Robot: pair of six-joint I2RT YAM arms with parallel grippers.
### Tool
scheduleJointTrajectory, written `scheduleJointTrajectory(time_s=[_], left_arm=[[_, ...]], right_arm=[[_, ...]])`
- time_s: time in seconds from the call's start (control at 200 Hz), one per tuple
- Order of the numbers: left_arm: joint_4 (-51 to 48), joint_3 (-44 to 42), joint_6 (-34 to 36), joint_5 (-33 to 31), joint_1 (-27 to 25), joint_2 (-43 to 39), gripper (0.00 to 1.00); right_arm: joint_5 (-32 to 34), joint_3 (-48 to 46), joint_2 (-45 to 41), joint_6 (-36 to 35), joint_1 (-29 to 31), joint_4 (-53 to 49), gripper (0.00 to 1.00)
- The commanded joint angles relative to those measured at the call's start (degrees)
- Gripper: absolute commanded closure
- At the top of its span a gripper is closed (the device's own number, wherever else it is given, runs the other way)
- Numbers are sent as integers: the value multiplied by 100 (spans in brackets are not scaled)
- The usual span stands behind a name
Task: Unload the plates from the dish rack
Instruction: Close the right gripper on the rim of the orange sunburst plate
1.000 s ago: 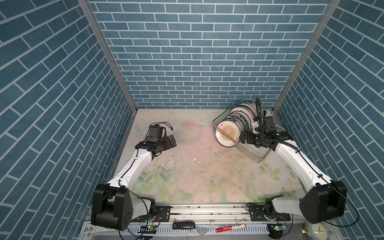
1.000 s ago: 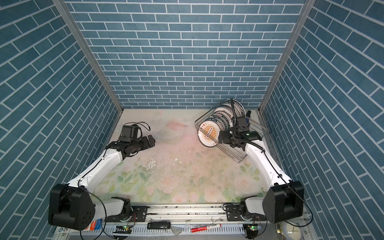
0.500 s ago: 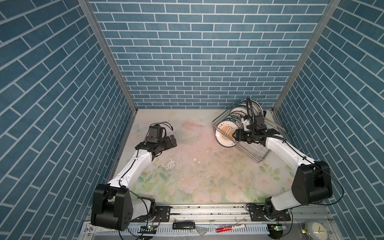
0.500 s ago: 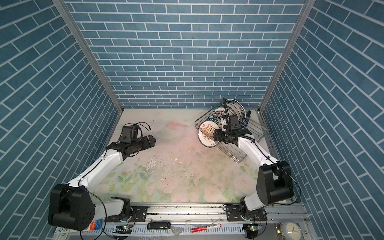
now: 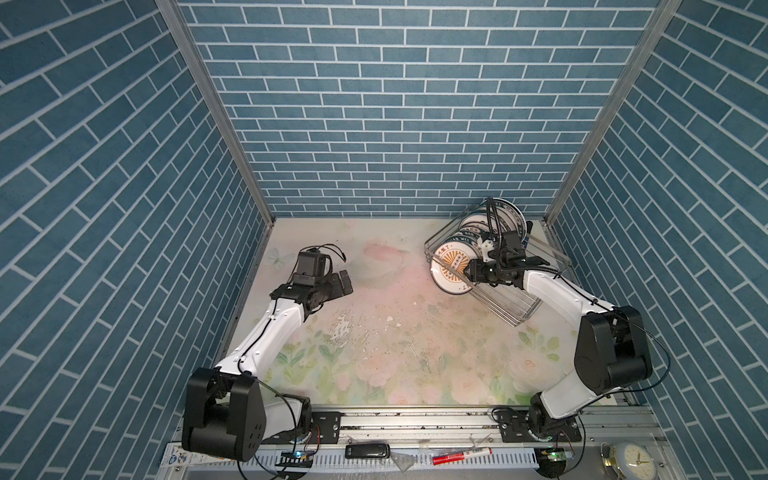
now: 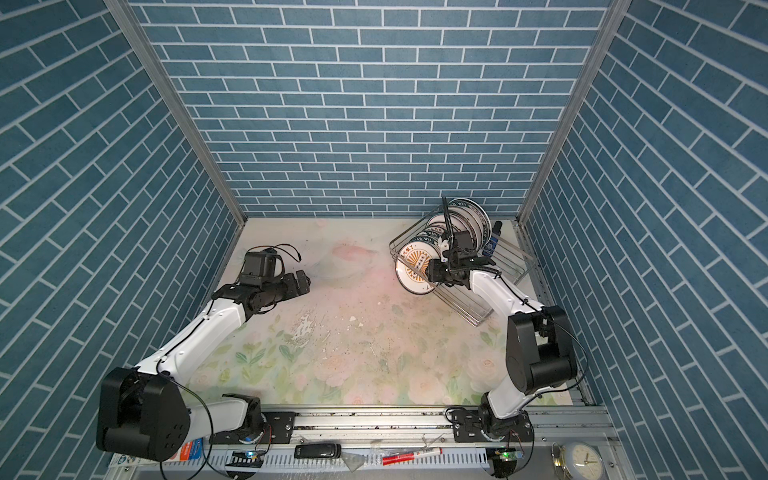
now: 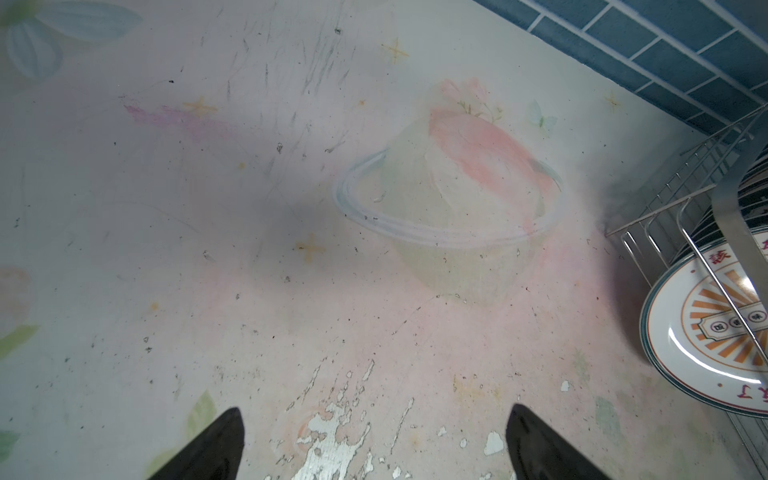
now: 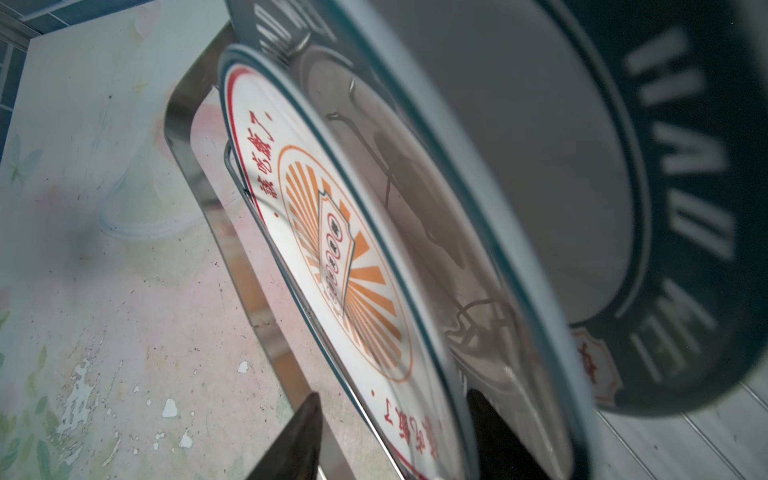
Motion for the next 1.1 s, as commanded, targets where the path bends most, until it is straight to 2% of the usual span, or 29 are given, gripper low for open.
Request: scheduleJointTrajectory(time_s=[0.0,0.4,0.46,0.655,0.965,1.02,1.095], left_arm=[[-93,37,92,-79,22,-73,1],[-64,-86,97,-76,22,-42,1],[-55,-82,101,-69,21,-45,1],[-66,-109,101,-82,22,-98,1],[-59,-189,27,-98,22,-135,1],[-30,-218,-3,-65,22,-164,1],[-2,-261,-17,-75,22,-226,1]], right_arm=[[3,186,63,-358,-4,108,45],[-439,-67,297,-707,-46,1027,57],[-458,-5,405,-780,-55,1032,64],[-602,-83,518,-858,-104,1371,71],[-829,-302,328,-964,-111,1569,75],[-826,-308,300,-999,-118,1538,80],[-847,-344,272,-1045,-119,1522,81]])
